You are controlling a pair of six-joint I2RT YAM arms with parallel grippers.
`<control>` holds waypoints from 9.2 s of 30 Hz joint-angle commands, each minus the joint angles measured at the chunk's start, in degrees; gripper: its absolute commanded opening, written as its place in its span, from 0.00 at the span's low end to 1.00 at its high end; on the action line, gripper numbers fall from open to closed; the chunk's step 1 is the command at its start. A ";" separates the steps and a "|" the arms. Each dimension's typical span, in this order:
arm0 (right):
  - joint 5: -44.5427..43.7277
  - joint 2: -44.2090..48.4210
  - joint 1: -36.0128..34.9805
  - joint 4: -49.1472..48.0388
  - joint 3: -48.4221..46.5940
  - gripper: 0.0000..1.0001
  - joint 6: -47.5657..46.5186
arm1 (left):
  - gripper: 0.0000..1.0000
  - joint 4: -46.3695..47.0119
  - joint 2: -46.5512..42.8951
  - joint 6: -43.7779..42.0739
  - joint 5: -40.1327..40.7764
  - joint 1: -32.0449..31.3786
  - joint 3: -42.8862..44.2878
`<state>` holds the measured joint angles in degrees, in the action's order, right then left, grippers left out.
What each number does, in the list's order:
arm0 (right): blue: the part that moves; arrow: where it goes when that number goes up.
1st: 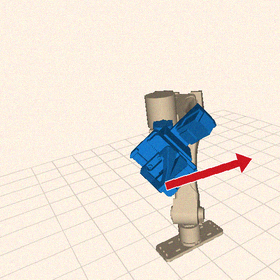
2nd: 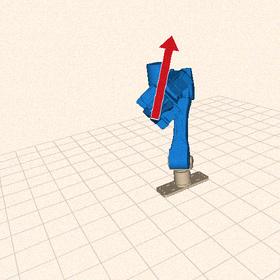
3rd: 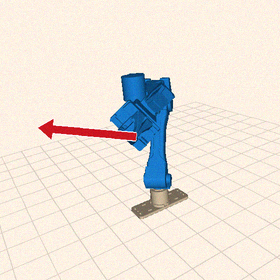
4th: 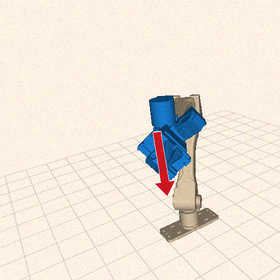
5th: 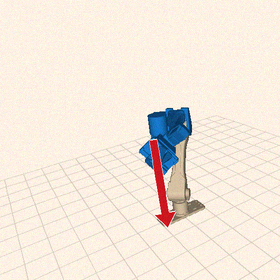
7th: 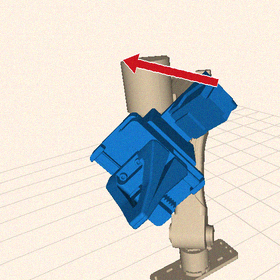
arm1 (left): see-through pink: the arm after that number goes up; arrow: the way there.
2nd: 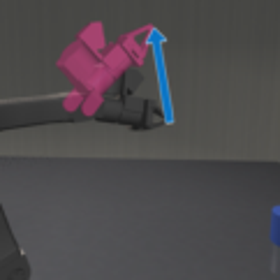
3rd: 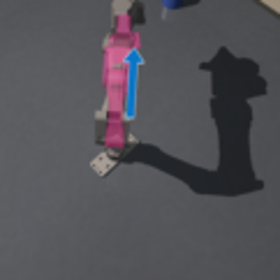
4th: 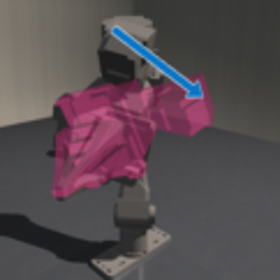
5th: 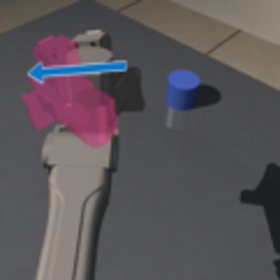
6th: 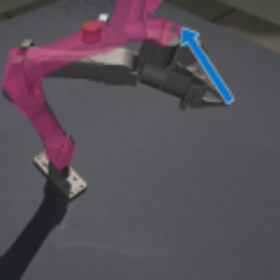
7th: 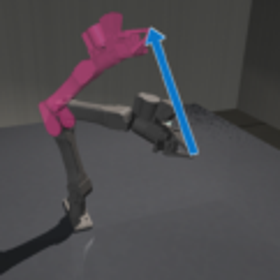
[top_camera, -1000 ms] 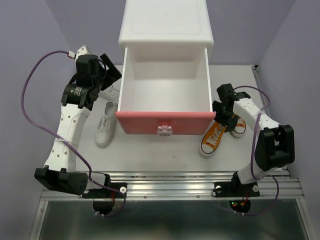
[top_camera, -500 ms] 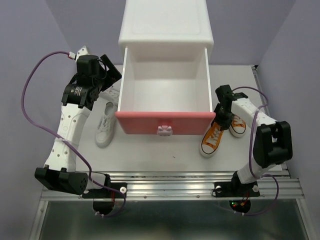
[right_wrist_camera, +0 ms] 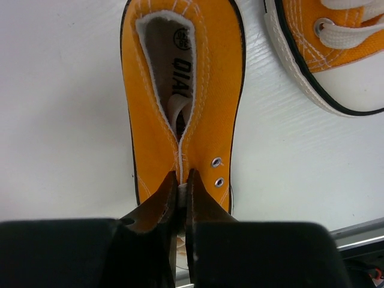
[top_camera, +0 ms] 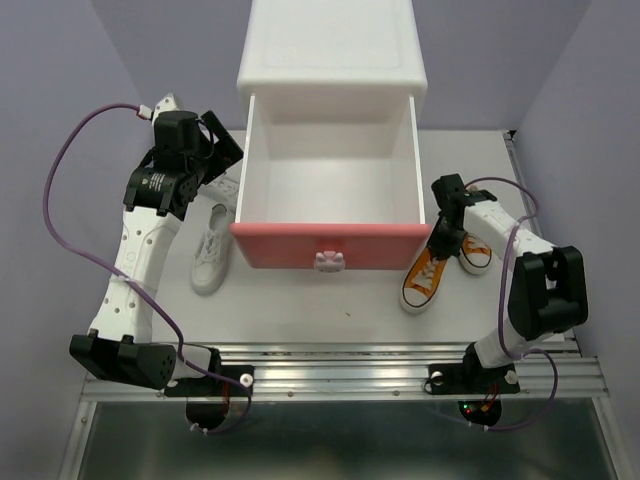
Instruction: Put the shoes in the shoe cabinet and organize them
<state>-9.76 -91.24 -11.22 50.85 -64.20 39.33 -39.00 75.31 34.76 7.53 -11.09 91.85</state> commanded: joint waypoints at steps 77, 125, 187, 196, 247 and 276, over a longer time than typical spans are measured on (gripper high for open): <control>37.00 -8.35 -20.23 -30.37 -76.96 0.01 -0.04 | 0.99 -2.92 0.63 2.68 -0.15 0.55 -0.27; -7.27 -8.34 -41.15 -2.25 -72.37 0.01 -5.06 | 0.99 -2.74 0.45 2.85 2.22 0.55 -2.73; -15.20 -15.89 -42.74 -2.60 -70.71 0.11 -0.04 | 0.99 -2.48 -0.25 4.87 5.04 0.55 -5.11; -15.20 -17.13 -42.74 -7.17 -69.83 0.12 -3.21 | 0.99 -2.74 -0.43 4.96 5.83 0.55 -5.19; -10.73 -6.67 -42.74 -34.58 -61.56 1.00 -21.64 | 0.99 -2.57 0.89 4.52 7.24 0.55 -2.12; -1.13 -5.62 16.94 7.14 -58.68 1.00 -17.95 | 0.99 -1.77 -1.31 4.79 6.71 0.63 -6.60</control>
<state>-15.16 -98.37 4.82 44.21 -126.19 23.88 -41.06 75.50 40.77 13.56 -10.76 85.73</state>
